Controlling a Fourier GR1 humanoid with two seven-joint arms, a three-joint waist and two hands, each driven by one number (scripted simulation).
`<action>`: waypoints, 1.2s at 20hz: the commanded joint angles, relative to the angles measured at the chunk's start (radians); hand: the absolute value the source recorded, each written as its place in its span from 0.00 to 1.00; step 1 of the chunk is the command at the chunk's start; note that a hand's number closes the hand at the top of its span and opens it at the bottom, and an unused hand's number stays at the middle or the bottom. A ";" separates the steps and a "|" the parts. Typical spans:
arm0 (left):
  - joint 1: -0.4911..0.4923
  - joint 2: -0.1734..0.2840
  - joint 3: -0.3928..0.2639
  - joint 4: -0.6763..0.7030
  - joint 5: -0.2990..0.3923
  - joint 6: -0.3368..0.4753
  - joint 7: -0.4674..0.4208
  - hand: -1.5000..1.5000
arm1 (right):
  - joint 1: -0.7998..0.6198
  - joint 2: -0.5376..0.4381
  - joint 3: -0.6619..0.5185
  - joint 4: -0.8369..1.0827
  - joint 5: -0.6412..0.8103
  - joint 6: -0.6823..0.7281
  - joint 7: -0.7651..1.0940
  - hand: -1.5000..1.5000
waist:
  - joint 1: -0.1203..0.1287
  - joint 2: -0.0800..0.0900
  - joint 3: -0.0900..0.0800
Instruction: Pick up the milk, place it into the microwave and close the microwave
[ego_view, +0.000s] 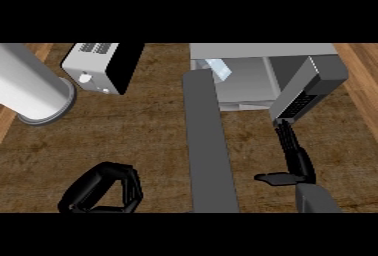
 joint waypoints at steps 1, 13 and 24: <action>-0.079 -0.001 -0.105 0.100 -0.085 0.094 -0.020 1.00 | 0.142 -0.019 0.014 -0.111 -0.020 0.066 -0.041 0.00 | -0.017 0.001 -0.001; -0.239 -0.001 -0.323 0.328 -0.192 0.335 -0.159 1.00 | 0.566 -0.090 0.056 -0.640 -0.188 0.269 0.051 0.00 | -0.005 0.009 -0.001; -0.322 -0.001 -0.726 0.530 0.005 0.612 -0.154 1.00 | 0.726 -0.147 0.126 -1.033 -0.382 0.379 0.181 0.00 | -0.016 0.016 -0.001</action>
